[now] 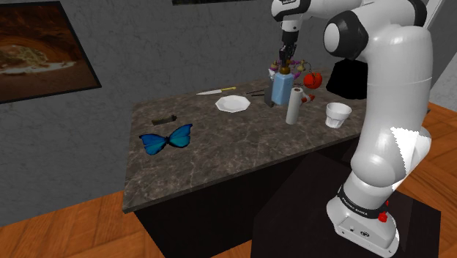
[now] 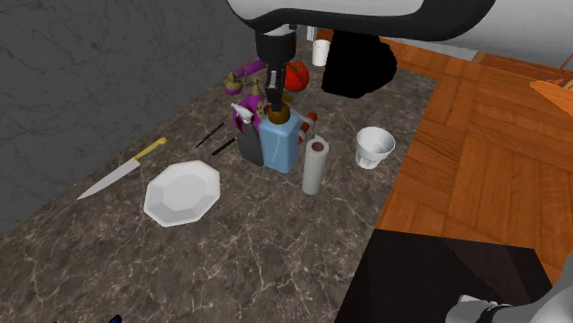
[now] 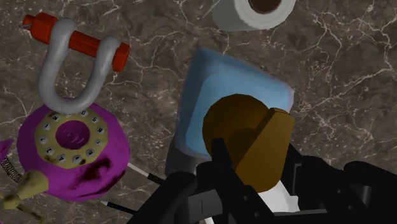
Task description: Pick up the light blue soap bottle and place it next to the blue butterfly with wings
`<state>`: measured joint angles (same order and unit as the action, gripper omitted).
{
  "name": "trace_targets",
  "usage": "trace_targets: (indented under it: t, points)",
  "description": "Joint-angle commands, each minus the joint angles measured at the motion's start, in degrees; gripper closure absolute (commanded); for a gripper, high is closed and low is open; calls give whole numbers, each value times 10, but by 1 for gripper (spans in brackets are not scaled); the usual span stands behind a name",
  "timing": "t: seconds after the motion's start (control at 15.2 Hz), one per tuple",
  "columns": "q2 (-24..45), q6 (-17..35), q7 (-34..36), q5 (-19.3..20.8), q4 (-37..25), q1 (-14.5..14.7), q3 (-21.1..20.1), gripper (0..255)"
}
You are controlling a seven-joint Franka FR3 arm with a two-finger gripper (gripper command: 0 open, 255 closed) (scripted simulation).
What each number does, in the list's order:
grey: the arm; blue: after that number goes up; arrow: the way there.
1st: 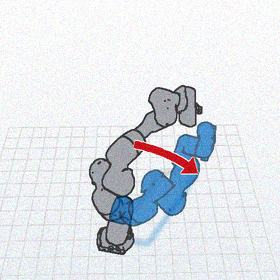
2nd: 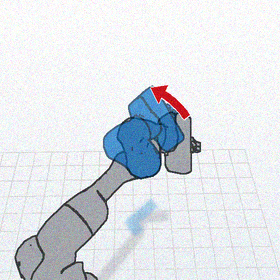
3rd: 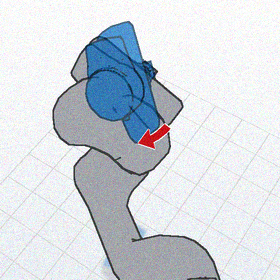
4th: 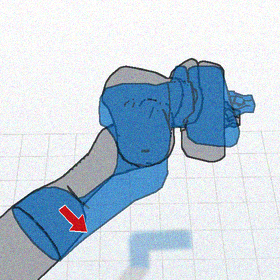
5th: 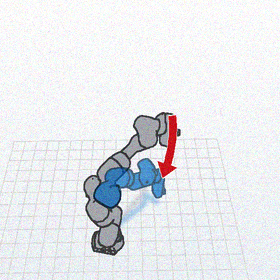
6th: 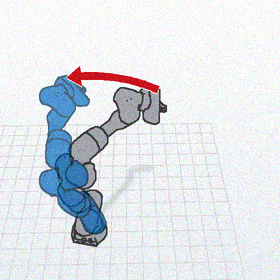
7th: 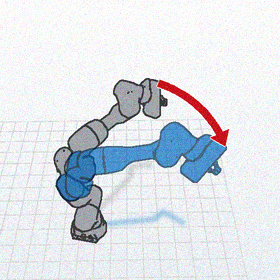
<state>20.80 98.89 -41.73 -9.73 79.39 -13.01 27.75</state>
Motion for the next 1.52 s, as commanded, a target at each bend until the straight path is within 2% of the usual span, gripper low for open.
trace_targets:
  t: [0.0, 0.07, 0.4, 0.79, 1.45]
  points:
    - [2, -17, 0, -1, -19, -2, 0, 255]
    - [2, -19, 0, -1, -21, -3, 0, 255]
    - [-33, -3, 66, 20, 24, 53, -15, 255]
    - [-55, 5, 144, 37, 50, 109, -38, 255]
    - [-43, -2, 267, 46, 27, 188, -81, 255]
